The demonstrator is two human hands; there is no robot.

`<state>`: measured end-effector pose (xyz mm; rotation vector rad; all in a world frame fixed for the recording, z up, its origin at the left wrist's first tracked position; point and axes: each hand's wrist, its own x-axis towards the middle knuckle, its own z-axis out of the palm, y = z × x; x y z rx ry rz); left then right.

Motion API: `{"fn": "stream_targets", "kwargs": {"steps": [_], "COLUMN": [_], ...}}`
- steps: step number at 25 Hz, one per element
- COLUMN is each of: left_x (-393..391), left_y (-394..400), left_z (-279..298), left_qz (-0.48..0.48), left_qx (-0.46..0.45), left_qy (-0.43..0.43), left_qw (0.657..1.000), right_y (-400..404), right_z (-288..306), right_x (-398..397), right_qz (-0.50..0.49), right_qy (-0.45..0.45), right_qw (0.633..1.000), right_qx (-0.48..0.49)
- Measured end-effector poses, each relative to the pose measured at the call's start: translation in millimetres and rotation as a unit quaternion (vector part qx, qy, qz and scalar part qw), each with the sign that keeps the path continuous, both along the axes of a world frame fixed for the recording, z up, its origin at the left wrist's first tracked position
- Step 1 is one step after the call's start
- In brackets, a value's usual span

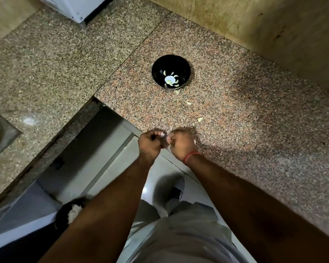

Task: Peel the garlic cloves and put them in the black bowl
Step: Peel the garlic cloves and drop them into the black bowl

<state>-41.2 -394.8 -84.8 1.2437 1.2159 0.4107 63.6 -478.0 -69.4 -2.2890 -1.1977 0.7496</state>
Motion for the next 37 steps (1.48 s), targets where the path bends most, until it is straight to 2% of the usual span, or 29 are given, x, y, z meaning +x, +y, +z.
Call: {"fn": "stream_targets", "kwargs": {"steps": [2, 4, 6, 10, 17, 22, 26, 30, 37], "left_x": [-20.6, -58.1, -105.9, -219.3, -437.5, -556.8, -613.4, -654.9, -700.5], "left_y": [0.7, 6.4, 13.3, 18.9, 10.0, 5.0, 10.6, 32.2, 60.4], "left_z": [7.6, 9.0, 8.2, 5.7, -28.2, -101.6, -190.1, -284.1, -435.8], "left_qz": [0.05, 0.119, 0.185, 0.302, 0.452, 0.545, 0.607, 0.654, 0.685], "left_qx": [-0.028, -0.053, -0.07, -0.096, -0.139, -0.145, -0.181, -0.196, -0.201], "left_qy": [-0.009, -0.018, -0.042, -0.069, -0.068, -0.047, -0.047, -0.06, -0.026], "left_qw": [0.998, 0.991, 0.979, 0.946, 0.879, 0.824, 0.772, 0.729, 0.7], "right_y": [8.7, 25.7, 45.8, 77.7, 122.1, 149.1, 170.0, 195.5, 226.1], "right_z": [-2.5, -1.5, -7.2, -18.9, -57.8, -123.0, -203.2, -305.2, -506.5], "right_x": [-16.9, -47.0, -85.2, -183.9, -403.4, -528.6, -598.9, -648.4, -707.8], "right_qz": [-0.154, -0.225, -0.212, -0.162, -0.007, 0.081, 0.082, 0.139, 0.232], "right_qy": [0.168, 0.321, 0.409, 0.477, 0.488, 0.464, 0.448, 0.349, 0.225], "right_qw": [0.971, 0.918, 0.886, 0.863, 0.869, 0.87, 0.861, 0.89, 0.912], "right_qx": [0.067, 0.066, 0.056, 0.025, -0.08, -0.146, -0.227, -0.257, -0.254]}}
